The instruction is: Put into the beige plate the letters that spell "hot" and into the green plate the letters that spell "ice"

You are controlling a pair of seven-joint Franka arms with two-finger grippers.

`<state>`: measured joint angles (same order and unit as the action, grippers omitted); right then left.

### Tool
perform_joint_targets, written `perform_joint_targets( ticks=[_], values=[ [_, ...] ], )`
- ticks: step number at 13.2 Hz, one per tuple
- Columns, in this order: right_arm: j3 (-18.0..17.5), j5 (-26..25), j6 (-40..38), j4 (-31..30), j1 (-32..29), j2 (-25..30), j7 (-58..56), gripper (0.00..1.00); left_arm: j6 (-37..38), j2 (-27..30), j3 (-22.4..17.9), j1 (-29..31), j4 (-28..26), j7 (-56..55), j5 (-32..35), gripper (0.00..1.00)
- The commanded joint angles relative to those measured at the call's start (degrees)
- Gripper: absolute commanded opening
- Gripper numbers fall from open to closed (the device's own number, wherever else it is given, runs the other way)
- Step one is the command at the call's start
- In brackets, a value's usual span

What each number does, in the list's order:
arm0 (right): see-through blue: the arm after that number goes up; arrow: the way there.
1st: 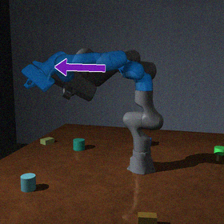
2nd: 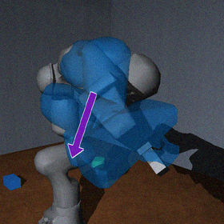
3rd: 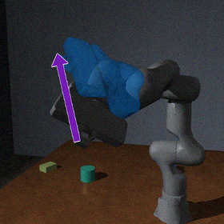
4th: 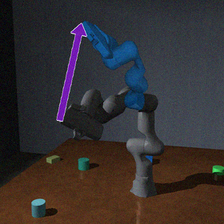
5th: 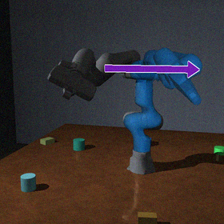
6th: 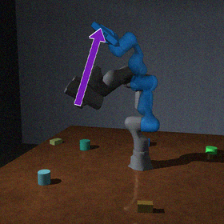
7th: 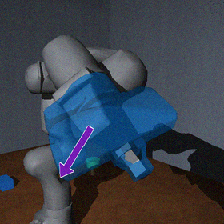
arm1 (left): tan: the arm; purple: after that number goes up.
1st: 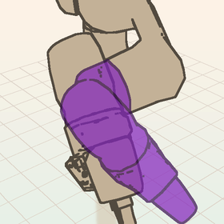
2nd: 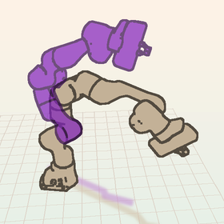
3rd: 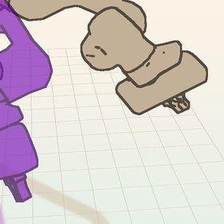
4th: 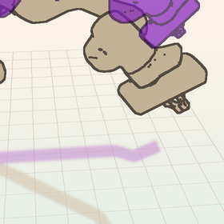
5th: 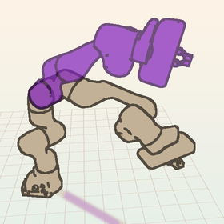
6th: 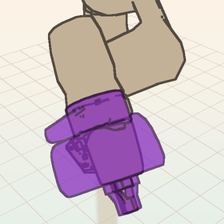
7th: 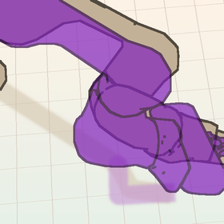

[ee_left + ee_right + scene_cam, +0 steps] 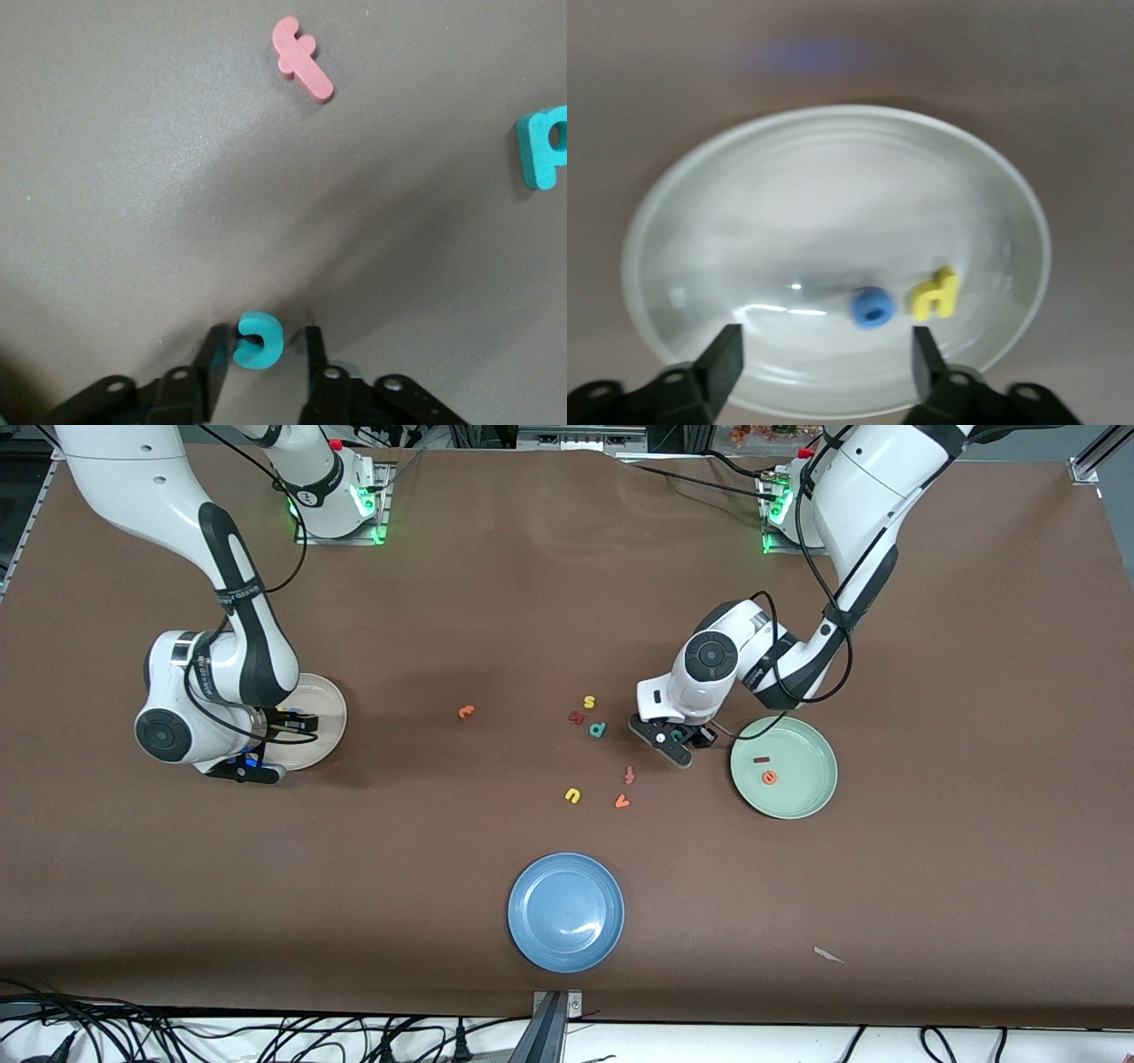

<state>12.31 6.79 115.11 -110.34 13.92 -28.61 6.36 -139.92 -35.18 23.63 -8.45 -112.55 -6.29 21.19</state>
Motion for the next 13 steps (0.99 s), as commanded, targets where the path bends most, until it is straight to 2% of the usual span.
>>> perform_joint_targets(
  ticks=[1, 2, 5, 6, 9, 13],
  values=[
    [-3.41, 4.36, -2.52, 1.70, 1.28, 1.97, 8.45, 0.98, -0.27, -0.77, 0.01, 0.36, 1.28, -0.74, 5.08, 0.04],
    [-6.65, 4.55, -1.83, 1.97, 1.29, 2.41, 15.45, 0.98, -0.18, -0.68, 0.01, 0.36, 1.37, -0.75, 5.09, 0.00],
    [-15.18, 4.11, 3.26, 1.80, 1.38, 3.03, 33.84, 0.98, 1.39, 1.76, 0.10, 0.80, 1.54, -0.83, 4.74, 0.00],
    [-16.95, 3.93, 5.63, 1.45, 1.81, 2.77, 37.72, 0.98, 2.36, 2.56, 0.19, 1.15, 1.54, -0.75, 4.48, 0.00],
    [-17.40, 4.11, 12.39, 0.57, 6.20, 0.93, 45.98, 0.93, 7.09, 4.76, 0.45, 2.12, 2.77, -0.57, 4.47, 0.00],
    [-17.40, 4.11, 25.93, -5.83, 11.65, 0.66, 59.19, 0.92, 13.16, 7.05, 0.71, 5.18, 2.86, 1.88, 4.47, 0.00]
  ],
)
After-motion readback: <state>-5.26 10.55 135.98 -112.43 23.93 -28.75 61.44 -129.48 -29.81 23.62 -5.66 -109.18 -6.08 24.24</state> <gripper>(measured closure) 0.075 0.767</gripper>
